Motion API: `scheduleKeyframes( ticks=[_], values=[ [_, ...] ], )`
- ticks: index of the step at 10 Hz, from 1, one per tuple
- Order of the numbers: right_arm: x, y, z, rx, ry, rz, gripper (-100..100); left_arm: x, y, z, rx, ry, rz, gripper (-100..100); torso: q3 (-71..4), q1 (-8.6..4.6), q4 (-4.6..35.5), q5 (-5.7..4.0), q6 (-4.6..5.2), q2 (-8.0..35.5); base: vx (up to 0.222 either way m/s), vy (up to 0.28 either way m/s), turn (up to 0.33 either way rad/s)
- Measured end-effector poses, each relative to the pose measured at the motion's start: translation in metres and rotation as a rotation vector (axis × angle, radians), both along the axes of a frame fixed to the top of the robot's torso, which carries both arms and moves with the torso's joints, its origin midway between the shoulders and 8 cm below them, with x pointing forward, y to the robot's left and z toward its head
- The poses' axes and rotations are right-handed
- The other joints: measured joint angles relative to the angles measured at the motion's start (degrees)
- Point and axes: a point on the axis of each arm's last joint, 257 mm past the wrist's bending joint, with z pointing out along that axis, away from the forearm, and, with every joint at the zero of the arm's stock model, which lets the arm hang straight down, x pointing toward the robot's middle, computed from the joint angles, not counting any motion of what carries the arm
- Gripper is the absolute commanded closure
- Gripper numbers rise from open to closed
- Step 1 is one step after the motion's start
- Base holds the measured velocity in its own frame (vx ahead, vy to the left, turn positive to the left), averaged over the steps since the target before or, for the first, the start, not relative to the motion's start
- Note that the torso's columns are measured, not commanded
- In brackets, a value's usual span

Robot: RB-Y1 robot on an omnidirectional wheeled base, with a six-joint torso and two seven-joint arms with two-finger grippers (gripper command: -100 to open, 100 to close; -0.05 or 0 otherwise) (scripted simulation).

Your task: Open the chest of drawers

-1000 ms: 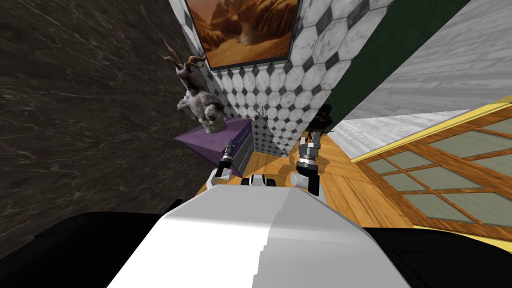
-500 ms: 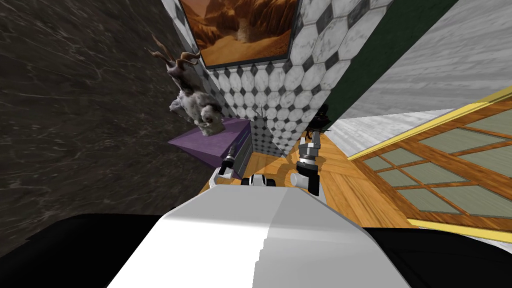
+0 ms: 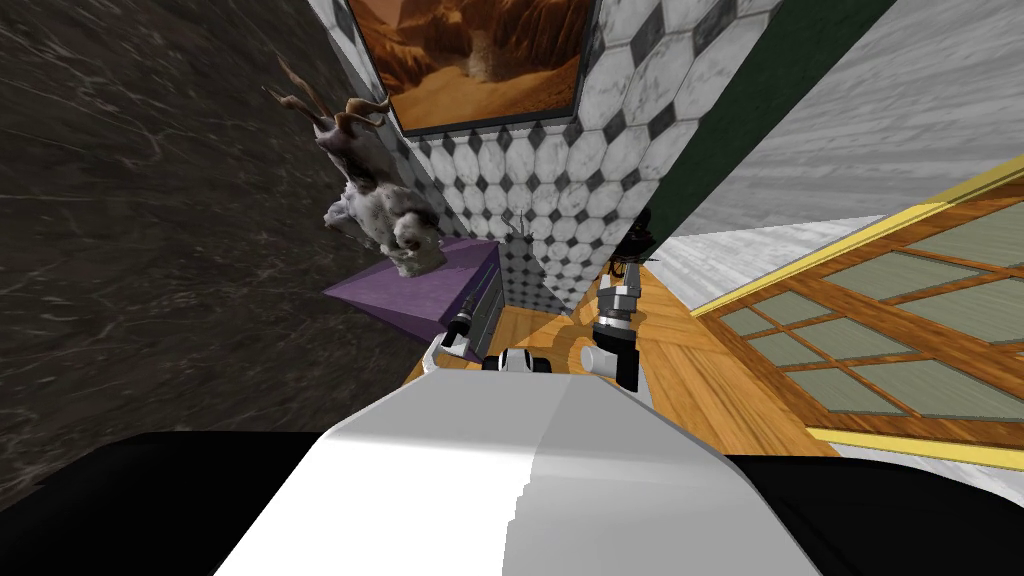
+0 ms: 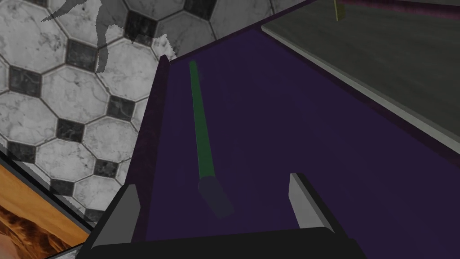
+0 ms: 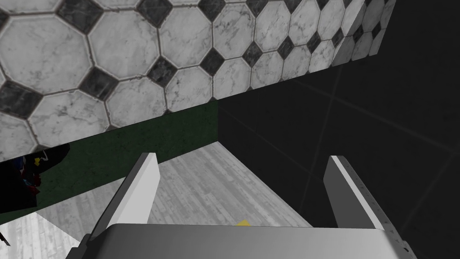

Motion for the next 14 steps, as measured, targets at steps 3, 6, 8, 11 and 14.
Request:
scheduleKeyframes(
  ticks=[3,6,8,11,14],
  values=[
    [0.0000,0.0000,0.0000,0.000,0.000,0.000,0,0.0000,0.0002,-0.0009,0.001,0.002,0.000,100,0.03,0.00,0.02,0.00,0.01,0.03,-0.001,-0.032,0.000],
    [0.0000,0.0002,0.0001,0.001,0.000,0.000,0,-0.0007,-0.0042,0.0015,0.000,0.002,-0.001,100,0.03,-0.26,0.02,-0.08,0.02,0.03,-0.034,-0.201,0.005],
    [0.0000,0.0001,0.0001,0.000,0.000,0.000,0,-0.0011,-0.0059,0.0025,-0.001,0.003,-0.002,-100,-0.05,0.42,-0.02,0.10,0.00,-0.10,0.002,-0.016,-0.006],
    [0.0000,-0.0001,0.0000,0.000,0.000,0.000,0,-0.0012,-0.0046,0.0061,0.002,0.002,-0.006,-100,-0.05,0.36,-0.02,0.11,0.00,-0.08,0.031,0.162,-0.019],
    [0.0000,0.0000,0.0000,0.000,0.000,0.000,0,-0.0012,-0.0028,0.0088,0.005,0.003,-0.008,-100,0.03,-0.34,0.01,-0.09,0.02,0.04,0.015,0.087,-0.009]
  ],
)
